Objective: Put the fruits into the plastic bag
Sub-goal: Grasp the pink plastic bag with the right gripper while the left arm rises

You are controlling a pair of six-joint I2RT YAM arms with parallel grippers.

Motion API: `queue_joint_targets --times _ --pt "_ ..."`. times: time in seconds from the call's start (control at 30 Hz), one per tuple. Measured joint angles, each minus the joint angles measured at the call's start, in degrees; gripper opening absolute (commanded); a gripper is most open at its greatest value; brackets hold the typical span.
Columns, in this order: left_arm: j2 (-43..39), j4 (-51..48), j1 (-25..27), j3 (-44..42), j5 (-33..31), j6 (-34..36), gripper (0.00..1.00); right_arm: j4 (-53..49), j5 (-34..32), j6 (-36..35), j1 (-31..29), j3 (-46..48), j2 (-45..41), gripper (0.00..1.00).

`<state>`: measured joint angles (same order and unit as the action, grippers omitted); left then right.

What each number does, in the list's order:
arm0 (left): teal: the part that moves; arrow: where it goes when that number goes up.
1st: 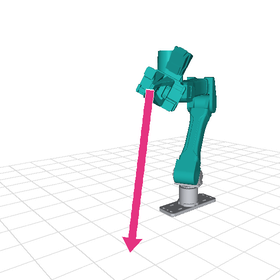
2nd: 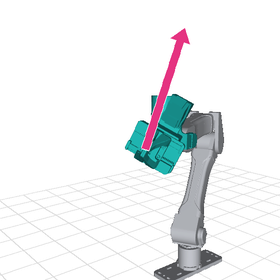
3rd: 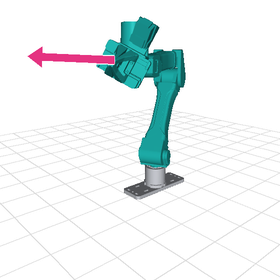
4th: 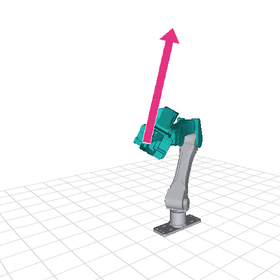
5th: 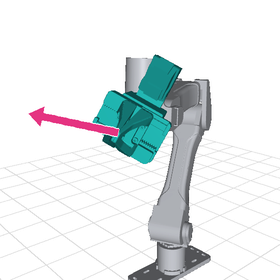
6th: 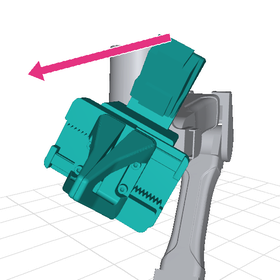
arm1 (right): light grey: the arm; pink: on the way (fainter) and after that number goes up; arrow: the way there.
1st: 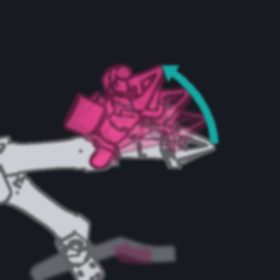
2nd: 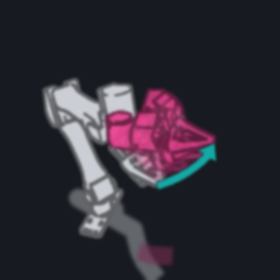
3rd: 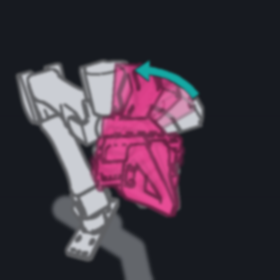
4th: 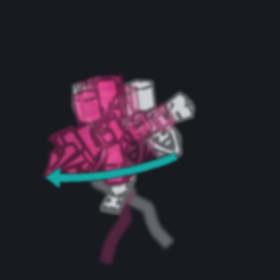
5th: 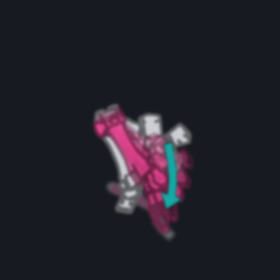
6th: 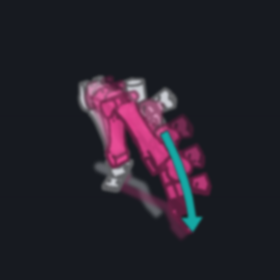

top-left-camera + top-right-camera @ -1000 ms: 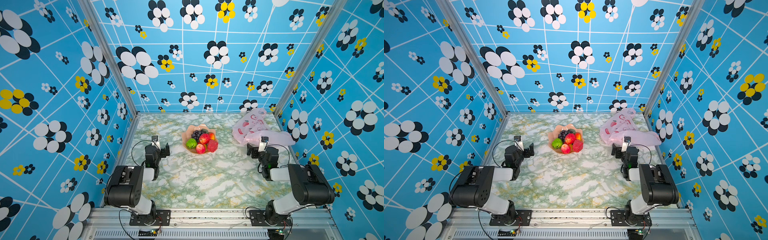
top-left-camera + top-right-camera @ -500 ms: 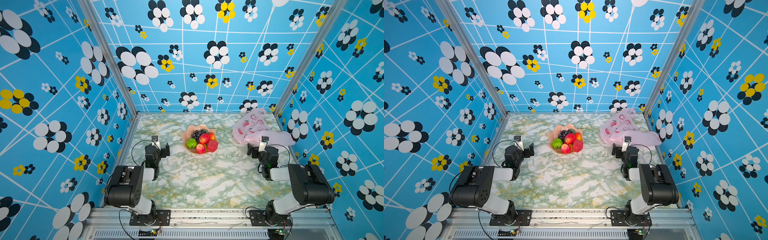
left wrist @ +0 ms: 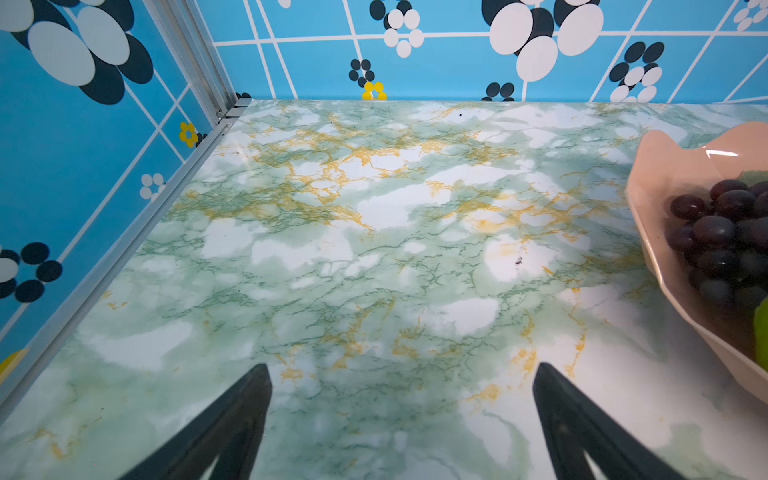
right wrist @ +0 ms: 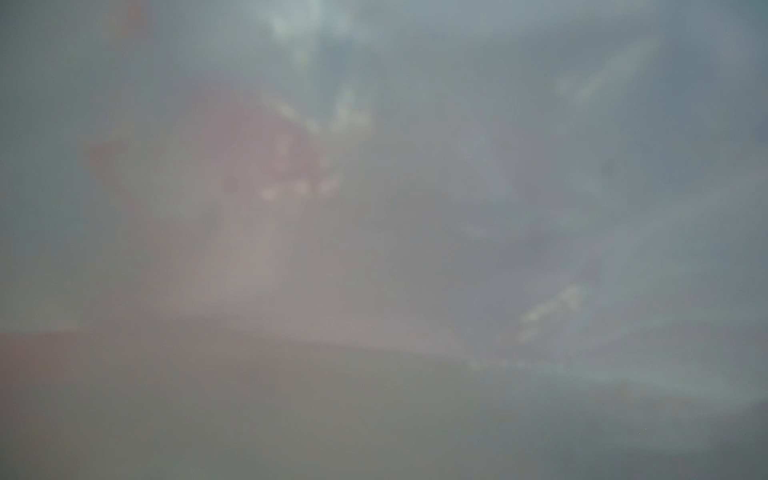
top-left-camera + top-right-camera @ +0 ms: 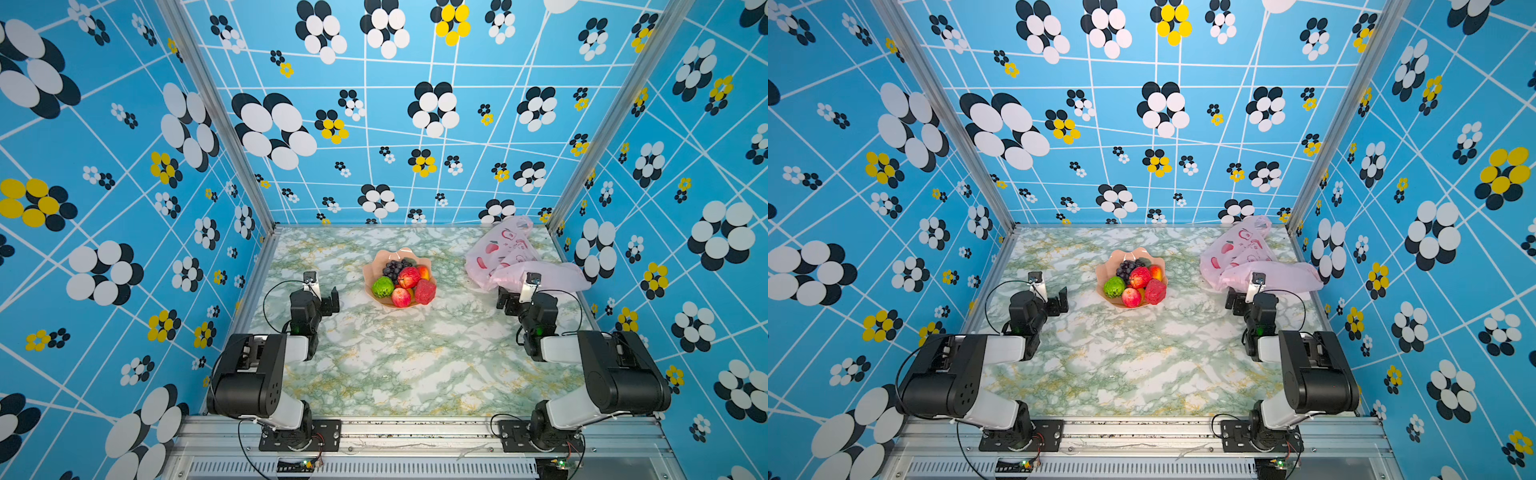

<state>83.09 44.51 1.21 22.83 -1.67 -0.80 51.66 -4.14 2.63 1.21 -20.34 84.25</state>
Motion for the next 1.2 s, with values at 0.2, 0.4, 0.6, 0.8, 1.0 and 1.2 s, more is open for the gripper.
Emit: queue_joint_targets --times 0.2,0.4,0.6,0.8,1.0,1.2 --pt "-9.09 -8.81 0.00 2.56 -1.46 -2.47 0.99 -9.05 -4.52 3.06 0.00 -1.11 -10.16 0.99" --pt "-15.23 -30.25 -0.02 10.16 -7.85 -13.14 0.99 -30.38 -12.50 14.56 0.00 -9.97 -21.59 0.99" --pt "-19.63 -47.65 -0.07 20.11 -4.09 -19.67 0.99 -52.19 -11.10 23.26 0.00 -21.97 -29.64 0.99" --pt "-25.57 -57.83 0.02 25.09 6.62 -22.23 0.99 -70.58 1.84 31.85 0.04 -29.35 -33.48 0.99" --pt "-27.87 -65.18 0.04 31.10 16.85 -23.23 0.99 -88.26 11.04 37.27 0.04 -33.77 -35.04 0.99" --pt "-26.77 -68.76 0.33 33.35 24.81 -26.62 0.99 -96.26 12.13 40.59 0.07 -39.15 -35.98 0.99"
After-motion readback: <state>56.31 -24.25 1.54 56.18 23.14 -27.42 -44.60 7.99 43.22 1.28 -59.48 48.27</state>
